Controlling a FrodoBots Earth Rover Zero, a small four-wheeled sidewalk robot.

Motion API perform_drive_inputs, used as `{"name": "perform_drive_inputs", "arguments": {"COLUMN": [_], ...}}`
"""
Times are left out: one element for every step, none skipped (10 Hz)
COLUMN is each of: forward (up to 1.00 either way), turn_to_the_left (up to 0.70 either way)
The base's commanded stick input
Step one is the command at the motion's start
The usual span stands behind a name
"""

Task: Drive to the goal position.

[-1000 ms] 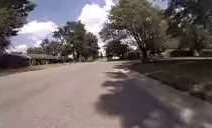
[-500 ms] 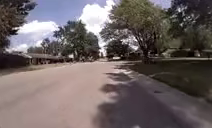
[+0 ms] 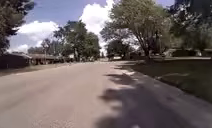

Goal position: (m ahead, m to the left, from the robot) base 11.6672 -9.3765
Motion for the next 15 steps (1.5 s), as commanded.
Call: {"name": "perform_drive_inputs", "arguments": {"forward": [0.70, 0.70, 0.70, 0.70, 0.70, 0.70, 0.70, 0.70, 0.70, 0.70, 0.70, 0.70, 0.70, 0.70, 0.70], "turn_to_the_left": [0.00, 0.00, 0.00, 0.00, -0.35, -0.35, -0.35, -0.10, 0.00, 0.00, 0.00, 0.00, 0.00, 0.00, 0.00]}}
